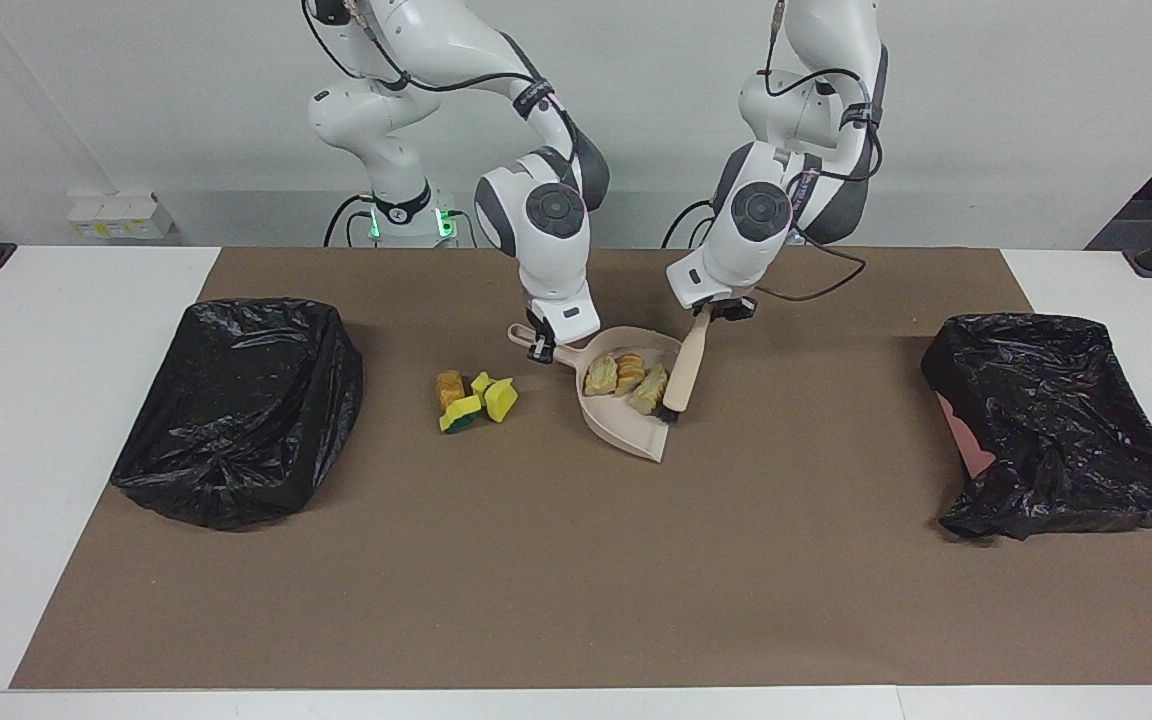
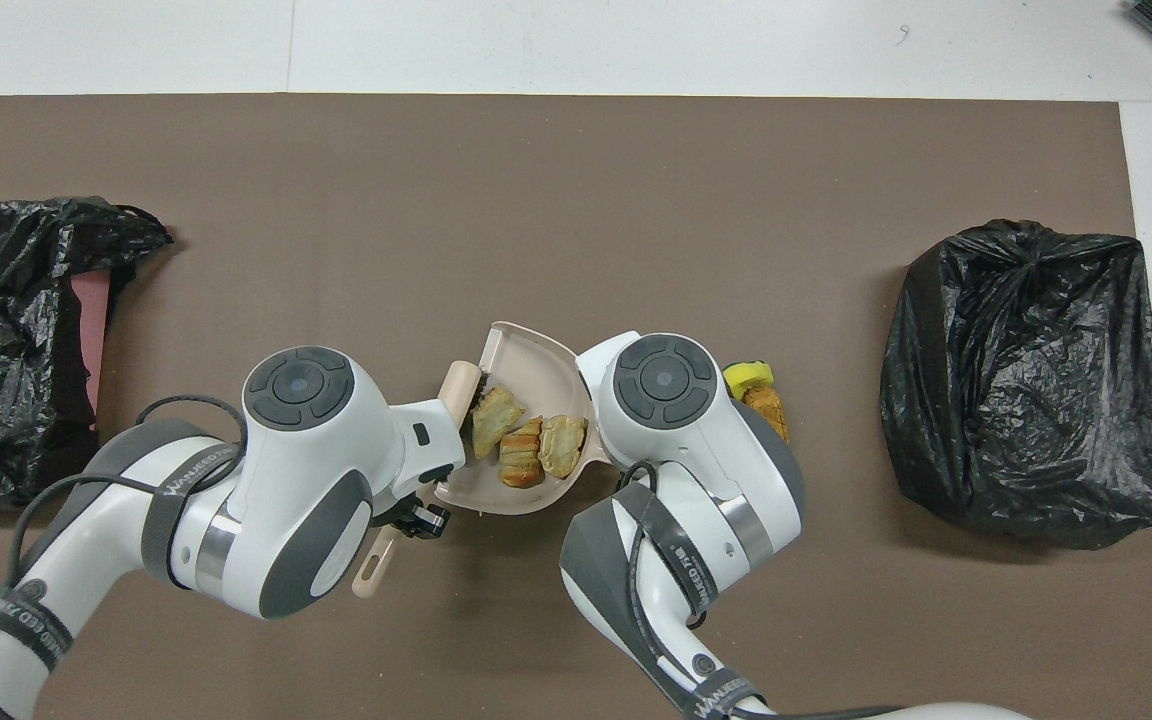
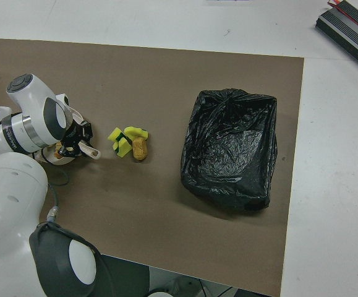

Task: Sweep and dump trash in bin

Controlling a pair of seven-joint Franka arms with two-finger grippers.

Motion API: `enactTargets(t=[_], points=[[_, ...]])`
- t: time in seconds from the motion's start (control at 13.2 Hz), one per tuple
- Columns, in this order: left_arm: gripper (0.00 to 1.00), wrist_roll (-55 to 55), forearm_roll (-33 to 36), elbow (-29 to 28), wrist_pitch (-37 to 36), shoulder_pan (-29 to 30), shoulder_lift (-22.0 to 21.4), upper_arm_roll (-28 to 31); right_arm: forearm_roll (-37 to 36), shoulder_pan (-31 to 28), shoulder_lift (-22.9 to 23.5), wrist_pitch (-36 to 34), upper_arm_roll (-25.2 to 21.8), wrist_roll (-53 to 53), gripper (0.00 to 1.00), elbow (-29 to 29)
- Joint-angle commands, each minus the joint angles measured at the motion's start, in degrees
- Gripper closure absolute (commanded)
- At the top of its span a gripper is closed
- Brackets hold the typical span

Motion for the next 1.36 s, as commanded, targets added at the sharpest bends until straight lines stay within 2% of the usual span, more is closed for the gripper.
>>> enactTargets(t=[0.0, 0.3, 0.45, 0.61, 0.83, 1.06, 1.29], points=[[1.0, -3.64, -0.42, 1.4, -2.07, -0.14, -2.02, 0.91, -0.36, -0.12, -1.64, 0.93, 0.22, 0.91, 1.0, -2.03], [1.0, -6.2, 3.18, 1.31, -2.33, 0.65, -2.37, 1.09, -0.36, -0.21, -1.56, 0.14, 0.13, 0.91, 1.0, -1.33], [1.0, -10.74, 5.89, 0.88, -3.82, 0.83, -4.03, 1.18, -0.36, -1.34, -2.17, -2.4, 0.04, 0.38, 1.0, -0.45], [1.0, -18.56, 6.09, -1.13, -4.44, 0.83, -5.88, 1.0, -0.36, -2.49, -3.92, -5.13, 0.04, 0.21, 1.0, 0.08], [1.0, -22.1, 5.91, -6.39, -2.78, -0.66, -9.21, 0.48, -0.45, -5.9, -8.48, -9.26, -0.04, -0.06, 1.0, -0.09], [1.0, -26.31, 3.55, -15.01, 1.26, -6.1, -15.54, 0.47, -0.97, -10.12, -13.67, -13.82, -0.13, -0.32, 1.0, -0.09], [1.0, -34.91, 0.47, -18.19, 3.1, -13.47, -16.96, 0.3, -3.78, -16.27, -19.21, -19.71, -0.22, 0.38, 1.0, -0.27]])
